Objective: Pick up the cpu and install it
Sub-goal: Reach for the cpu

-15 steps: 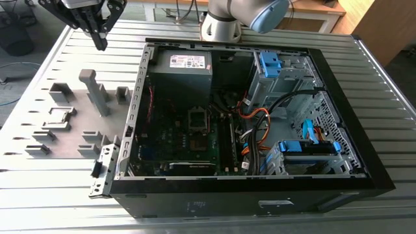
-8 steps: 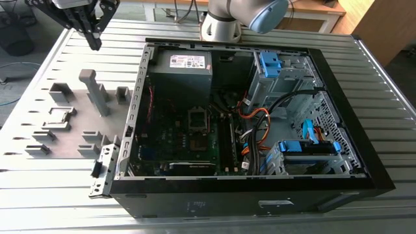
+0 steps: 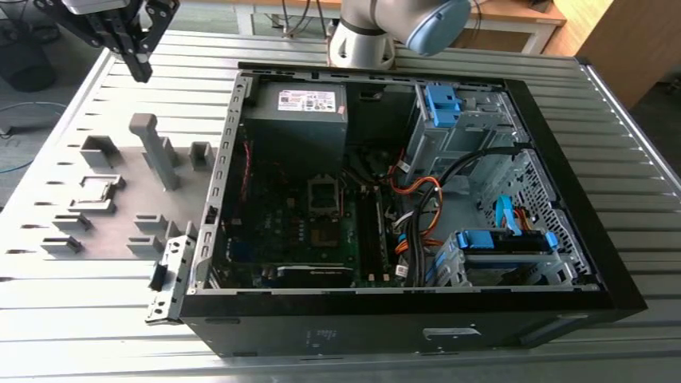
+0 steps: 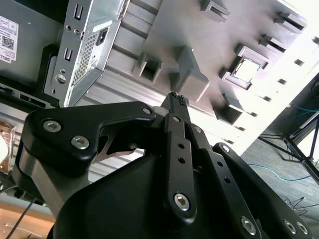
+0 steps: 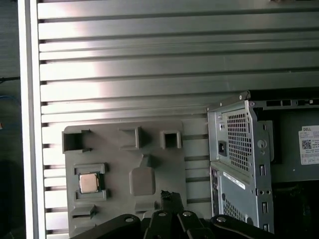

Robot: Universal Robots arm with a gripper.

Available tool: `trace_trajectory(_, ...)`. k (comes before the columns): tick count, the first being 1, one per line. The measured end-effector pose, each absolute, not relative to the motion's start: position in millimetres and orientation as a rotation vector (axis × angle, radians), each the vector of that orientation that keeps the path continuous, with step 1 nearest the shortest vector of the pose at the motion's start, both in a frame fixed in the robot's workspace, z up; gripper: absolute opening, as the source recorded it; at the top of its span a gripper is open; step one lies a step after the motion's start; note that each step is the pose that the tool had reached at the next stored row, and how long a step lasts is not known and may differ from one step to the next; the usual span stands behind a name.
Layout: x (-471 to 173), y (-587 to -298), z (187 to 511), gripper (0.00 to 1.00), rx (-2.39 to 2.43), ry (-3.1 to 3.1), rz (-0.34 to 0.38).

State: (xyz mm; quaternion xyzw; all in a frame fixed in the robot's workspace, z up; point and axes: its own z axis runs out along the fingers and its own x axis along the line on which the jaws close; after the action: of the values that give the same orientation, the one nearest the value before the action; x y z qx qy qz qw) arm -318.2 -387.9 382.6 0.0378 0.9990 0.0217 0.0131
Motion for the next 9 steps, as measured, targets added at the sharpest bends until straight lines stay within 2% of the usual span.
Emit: trace_trajectory(9, -338, -386, 380, 0.11, 0.118, 3.113, 0.068)
